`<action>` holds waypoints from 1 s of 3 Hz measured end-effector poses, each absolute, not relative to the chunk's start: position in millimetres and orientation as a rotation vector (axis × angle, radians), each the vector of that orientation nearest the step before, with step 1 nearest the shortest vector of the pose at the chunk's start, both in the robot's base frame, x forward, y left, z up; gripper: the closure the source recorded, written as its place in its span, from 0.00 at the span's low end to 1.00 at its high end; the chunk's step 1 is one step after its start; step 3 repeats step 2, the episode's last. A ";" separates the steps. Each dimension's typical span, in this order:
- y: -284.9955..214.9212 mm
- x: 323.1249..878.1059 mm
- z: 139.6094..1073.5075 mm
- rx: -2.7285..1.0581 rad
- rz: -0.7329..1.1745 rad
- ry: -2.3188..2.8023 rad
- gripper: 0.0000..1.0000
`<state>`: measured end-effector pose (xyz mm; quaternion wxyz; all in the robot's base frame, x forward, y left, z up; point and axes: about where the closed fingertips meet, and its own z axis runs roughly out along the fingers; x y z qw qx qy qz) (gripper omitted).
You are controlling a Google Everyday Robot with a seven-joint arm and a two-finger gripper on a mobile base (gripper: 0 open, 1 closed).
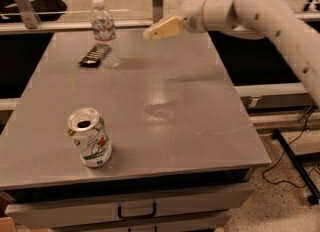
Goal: Move water bottle near rxbar chocolate
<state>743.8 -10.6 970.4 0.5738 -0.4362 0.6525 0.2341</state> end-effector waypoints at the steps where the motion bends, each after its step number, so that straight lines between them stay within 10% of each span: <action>1: -98.0 722.2 1054.6 -0.914 0.342 1.449 0.00; 3: -106.1 719.8 1057.0 -0.907 0.330 1.451 0.00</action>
Offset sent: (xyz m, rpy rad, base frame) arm -0.0174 -0.0737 0.0694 -0.0014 -0.1366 -0.1353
